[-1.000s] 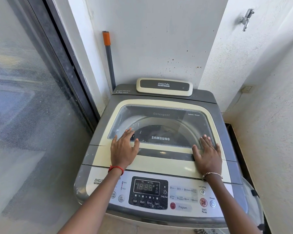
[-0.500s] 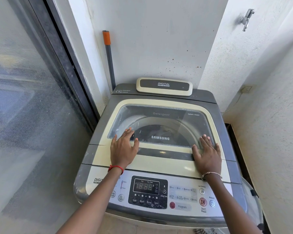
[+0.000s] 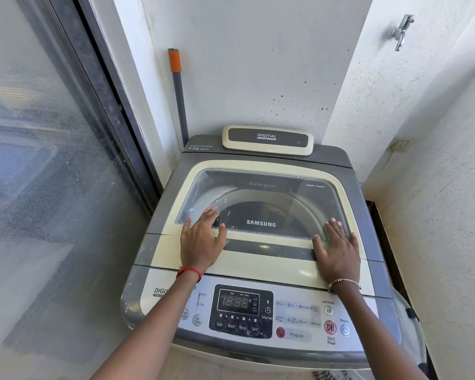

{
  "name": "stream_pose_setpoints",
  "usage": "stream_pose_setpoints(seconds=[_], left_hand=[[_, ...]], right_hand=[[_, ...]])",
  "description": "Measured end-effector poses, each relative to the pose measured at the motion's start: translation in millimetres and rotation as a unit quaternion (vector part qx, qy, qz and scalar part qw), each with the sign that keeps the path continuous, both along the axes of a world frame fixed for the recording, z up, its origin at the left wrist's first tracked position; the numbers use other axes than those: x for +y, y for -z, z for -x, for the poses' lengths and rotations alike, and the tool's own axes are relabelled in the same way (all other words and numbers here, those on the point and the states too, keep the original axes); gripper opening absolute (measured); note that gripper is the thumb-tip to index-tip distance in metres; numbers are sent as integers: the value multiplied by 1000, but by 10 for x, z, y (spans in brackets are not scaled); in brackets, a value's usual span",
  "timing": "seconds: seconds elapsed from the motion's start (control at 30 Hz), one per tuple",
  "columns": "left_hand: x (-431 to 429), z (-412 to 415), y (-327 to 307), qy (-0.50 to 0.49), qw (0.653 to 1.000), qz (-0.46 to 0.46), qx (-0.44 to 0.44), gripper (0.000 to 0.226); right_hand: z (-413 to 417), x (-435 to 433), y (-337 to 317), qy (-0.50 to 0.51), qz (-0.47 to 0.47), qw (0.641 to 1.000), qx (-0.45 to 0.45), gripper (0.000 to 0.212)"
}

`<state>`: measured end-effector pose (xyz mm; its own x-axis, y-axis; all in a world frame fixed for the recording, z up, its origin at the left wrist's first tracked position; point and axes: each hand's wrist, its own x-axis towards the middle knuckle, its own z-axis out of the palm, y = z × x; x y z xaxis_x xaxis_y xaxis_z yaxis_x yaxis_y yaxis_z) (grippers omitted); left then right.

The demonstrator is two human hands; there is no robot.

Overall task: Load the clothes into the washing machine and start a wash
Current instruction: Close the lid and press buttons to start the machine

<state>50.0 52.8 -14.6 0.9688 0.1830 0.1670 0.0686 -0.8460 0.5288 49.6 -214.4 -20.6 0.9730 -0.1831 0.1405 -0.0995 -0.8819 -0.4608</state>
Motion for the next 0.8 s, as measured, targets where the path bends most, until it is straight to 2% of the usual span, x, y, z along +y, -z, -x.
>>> stream_pose_setpoints(seconds=[0.8], left_hand=[[0, -1, 4, -2, 1000, -2, -3, 56]], right_hand=[[-3, 1, -7, -1, -6, 1000, 5, 68]])
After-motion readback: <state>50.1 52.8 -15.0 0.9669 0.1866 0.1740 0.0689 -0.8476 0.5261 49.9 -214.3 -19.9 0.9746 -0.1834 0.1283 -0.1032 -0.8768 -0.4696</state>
